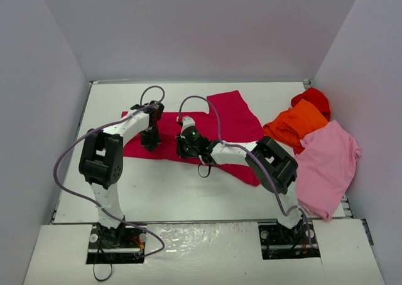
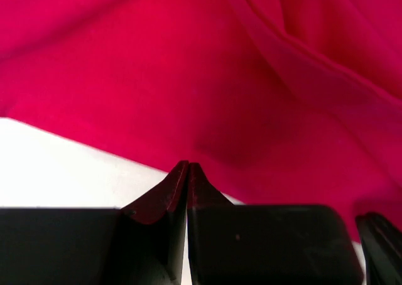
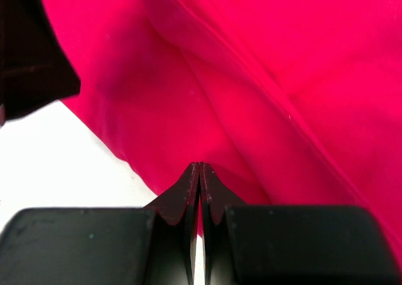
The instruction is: Fold and stack the t-shirts
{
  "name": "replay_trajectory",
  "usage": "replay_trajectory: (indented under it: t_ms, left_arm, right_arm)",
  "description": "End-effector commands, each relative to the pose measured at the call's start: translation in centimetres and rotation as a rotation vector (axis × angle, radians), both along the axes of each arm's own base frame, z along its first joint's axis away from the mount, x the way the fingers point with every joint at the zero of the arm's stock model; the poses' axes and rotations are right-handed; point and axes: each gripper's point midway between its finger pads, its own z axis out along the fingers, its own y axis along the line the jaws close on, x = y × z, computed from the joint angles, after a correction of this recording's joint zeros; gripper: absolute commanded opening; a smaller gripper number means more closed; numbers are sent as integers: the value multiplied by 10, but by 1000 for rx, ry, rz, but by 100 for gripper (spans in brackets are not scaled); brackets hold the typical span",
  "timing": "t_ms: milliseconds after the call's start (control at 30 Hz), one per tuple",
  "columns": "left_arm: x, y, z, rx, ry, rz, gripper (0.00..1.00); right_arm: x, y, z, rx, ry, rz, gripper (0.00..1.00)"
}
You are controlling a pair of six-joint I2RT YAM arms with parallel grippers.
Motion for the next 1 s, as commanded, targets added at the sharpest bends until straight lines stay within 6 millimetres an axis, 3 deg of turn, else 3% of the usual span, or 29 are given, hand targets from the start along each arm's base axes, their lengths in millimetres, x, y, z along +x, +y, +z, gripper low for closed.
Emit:
replay_trajectory:
  t_ms: [0, 100, 300, 500, 667, 867, 967]
  left_arm:
    - [21, 5, -2, 28, -70, 52, 0]
    - [13, 6, -16, 40, -30, 56, 0]
    - [-16, 8, -26, 54, 26, 63, 0]
    - [-65, 13, -27, 49, 74, 81, 0]
    - [-96, 11, -2, 7, 29, 109, 0]
    - [-129, 16, 24, 2, -22, 120, 0]
    - [-147, 21, 40, -3, -53, 119, 0]
  right_arm:
    - [2, 5, 28, 53, -66, 16, 0]
    - [-4, -3, 14, 20, -41, 21, 0]
    - [-30, -28, -5, -35, 17, 29, 0]
    - [-67, -63, -21, -93, 91, 21, 0]
    - [-99, -83, -26, -121, 138, 12, 0]
    - [-125, -92, -21, -102, 163, -2, 0]
    - [-154, -95, -22, -100, 193, 18, 0]
